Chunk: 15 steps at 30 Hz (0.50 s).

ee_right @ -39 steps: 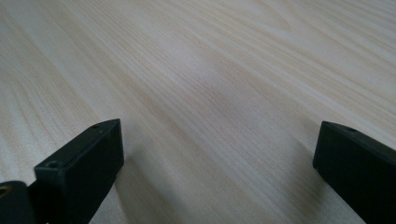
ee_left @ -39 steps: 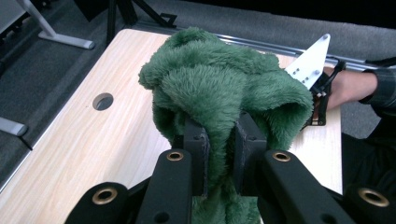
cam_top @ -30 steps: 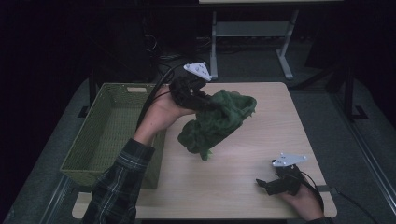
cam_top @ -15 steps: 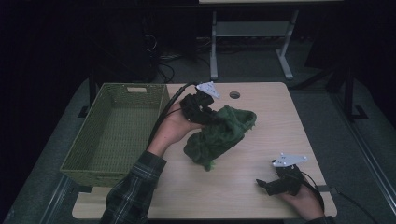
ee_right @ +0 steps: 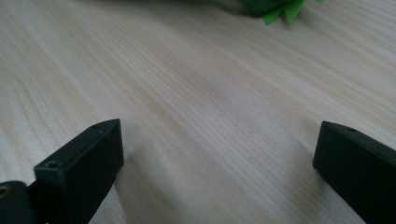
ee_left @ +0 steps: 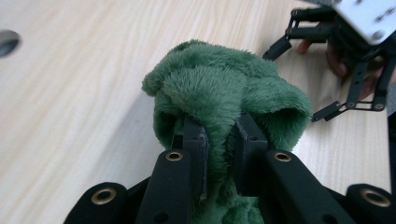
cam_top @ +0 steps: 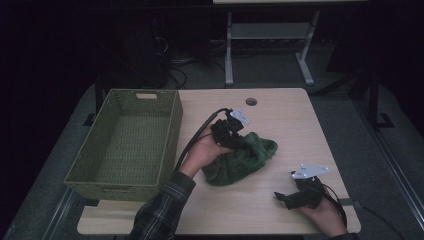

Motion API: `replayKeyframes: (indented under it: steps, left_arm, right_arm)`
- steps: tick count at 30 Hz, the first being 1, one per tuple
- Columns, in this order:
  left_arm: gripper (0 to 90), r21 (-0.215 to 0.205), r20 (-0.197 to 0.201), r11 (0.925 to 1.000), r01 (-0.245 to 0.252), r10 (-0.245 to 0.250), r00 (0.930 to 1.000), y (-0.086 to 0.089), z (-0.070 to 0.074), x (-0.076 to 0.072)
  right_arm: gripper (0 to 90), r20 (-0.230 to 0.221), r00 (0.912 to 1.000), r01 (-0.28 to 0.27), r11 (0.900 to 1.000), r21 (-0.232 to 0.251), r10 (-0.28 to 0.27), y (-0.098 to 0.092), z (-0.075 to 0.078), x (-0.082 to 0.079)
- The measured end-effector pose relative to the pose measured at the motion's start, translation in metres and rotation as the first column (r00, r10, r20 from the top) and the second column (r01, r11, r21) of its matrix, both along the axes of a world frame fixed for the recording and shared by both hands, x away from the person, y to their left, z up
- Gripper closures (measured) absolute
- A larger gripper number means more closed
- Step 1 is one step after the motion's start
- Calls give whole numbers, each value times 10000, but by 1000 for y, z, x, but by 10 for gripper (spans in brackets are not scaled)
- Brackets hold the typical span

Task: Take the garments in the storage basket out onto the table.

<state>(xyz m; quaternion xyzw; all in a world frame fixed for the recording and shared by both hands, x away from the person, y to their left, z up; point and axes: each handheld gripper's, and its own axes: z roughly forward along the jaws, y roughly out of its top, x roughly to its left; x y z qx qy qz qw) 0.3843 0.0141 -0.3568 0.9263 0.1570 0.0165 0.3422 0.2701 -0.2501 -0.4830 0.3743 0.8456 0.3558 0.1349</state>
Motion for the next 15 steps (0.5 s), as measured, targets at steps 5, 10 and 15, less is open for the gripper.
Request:
replayKeyframes:
  steps: [5,10,15]
  left_arm:
    - [772,53,-196,10000,6,-5,9998,-11,-20,1]
    - [756,207,-377,9998,39,-31,9993,-20,-39,3]
    - [688,304,-596,9994,182,-164,9981,-26,-55,4]
  right_arm:
    - [14,-2,10000,-7,10000,-5,7,0,0,0]
    - [14,-11,10000,-31,10000,19,31,0,0,0]
    - [14,-5,10000,-43,10000,39,43,0,0,0]
